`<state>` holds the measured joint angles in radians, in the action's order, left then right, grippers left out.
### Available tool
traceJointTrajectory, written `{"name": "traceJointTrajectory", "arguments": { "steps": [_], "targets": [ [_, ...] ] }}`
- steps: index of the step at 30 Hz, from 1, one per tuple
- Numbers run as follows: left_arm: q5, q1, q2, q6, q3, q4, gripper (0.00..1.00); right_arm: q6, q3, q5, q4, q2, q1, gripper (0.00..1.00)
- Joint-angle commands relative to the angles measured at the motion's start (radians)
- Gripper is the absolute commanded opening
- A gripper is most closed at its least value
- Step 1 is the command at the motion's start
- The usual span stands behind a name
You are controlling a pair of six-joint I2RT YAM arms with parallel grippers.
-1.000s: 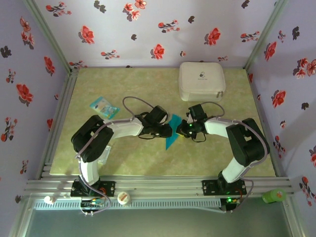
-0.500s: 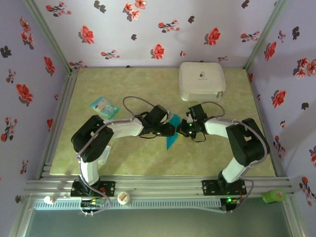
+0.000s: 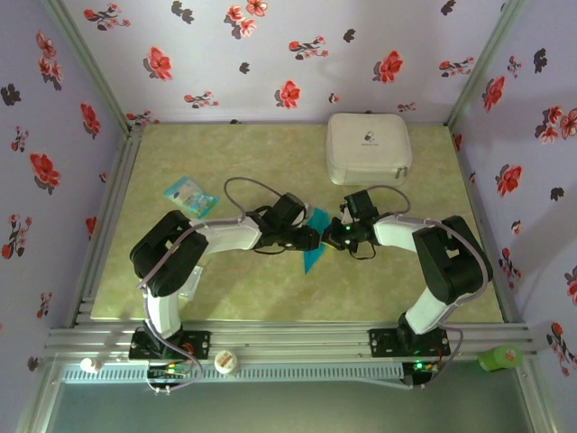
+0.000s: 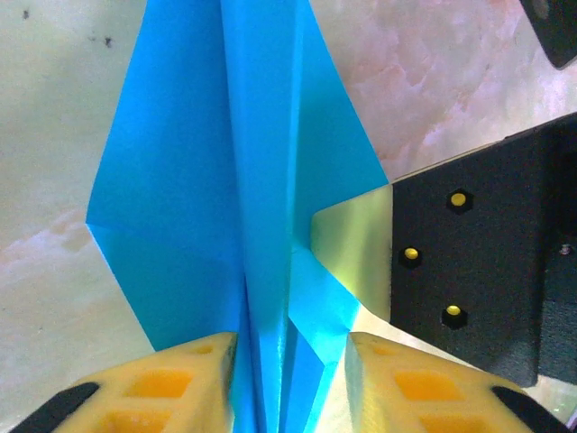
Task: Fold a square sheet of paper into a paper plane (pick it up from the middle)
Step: Move a paper plane to the center of the table.
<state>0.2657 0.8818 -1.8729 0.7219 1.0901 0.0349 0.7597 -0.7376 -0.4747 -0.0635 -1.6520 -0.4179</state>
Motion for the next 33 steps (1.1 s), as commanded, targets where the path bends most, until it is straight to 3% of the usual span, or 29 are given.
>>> {"name": "traceJointTrajectory", "arguments": {
  "steps": [1, 15, 28, 33],
  "targets": [
    [0.013, 0.008, -0.019, -0.019, 0.01, 0.02, 0.33, 0.009, 0.013, -0.01, 0.019, -0.016, 0.005, 0.09],
    [0.019, 0.011, -0.067, -0.036, 0.065, 0.068, 0.22, 0.013, 0.006, -0.019, 0.025, -0.019, 0.005, 0.11],
    [0.015, 0.015, -0.098, -0.036, 0.103, 0.103, 0.19, 0.013, 0.018, -0.022, 0.031, -0.015, 0.008, 0.13],
    [-0.017, 0.016, -0.087, -0.035, 0.107, 0.125, 0.1, 0.016, 0.019, -0.033, 0.036, -0.005, 0.01, 0.17]
  ]
}}
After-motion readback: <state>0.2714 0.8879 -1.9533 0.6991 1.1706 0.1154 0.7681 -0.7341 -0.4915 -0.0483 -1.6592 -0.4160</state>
